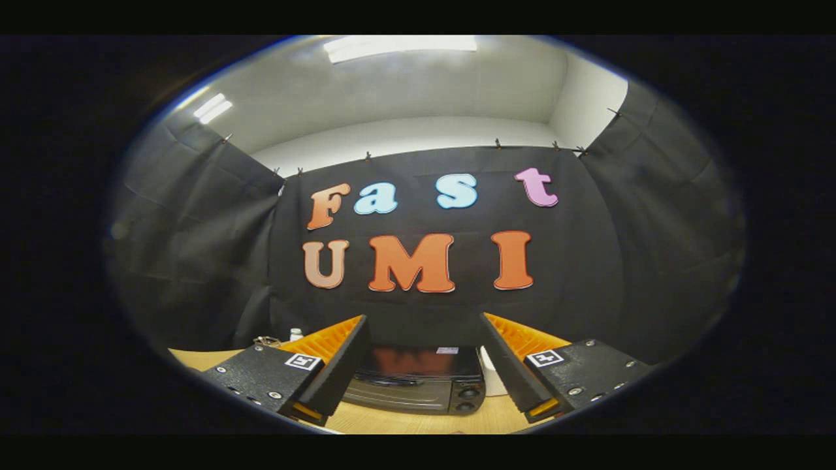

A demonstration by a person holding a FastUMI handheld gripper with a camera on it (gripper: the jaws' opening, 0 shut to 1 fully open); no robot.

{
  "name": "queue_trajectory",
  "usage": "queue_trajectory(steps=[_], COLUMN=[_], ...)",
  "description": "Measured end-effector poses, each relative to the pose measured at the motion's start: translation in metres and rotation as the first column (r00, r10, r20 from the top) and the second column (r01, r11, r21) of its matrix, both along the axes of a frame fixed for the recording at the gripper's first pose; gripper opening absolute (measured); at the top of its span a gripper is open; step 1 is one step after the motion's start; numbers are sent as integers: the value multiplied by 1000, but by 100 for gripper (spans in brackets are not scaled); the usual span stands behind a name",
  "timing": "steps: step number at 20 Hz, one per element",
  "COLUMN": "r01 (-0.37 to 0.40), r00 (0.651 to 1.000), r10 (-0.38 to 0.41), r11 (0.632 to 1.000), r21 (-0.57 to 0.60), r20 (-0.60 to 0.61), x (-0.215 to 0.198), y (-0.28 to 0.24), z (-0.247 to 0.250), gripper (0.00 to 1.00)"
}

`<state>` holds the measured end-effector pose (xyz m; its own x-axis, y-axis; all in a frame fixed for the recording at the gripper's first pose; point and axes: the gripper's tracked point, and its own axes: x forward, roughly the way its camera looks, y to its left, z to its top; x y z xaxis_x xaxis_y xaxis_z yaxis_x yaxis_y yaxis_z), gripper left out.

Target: Open the toaster oven, put the food inside, and close the toaster oven door.

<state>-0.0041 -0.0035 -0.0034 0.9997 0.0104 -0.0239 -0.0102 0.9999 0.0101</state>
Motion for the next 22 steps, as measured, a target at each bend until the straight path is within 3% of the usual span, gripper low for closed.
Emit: queue_trajectory(steps=[12,22], r01=[-57,-94], r00=[997,985], r10=[58,94], r11=[998,996], r21=[20,8], r20=[-53,-147], x=[6,63], y=[26,60], z=[-30,-120], gripper=[98,98])
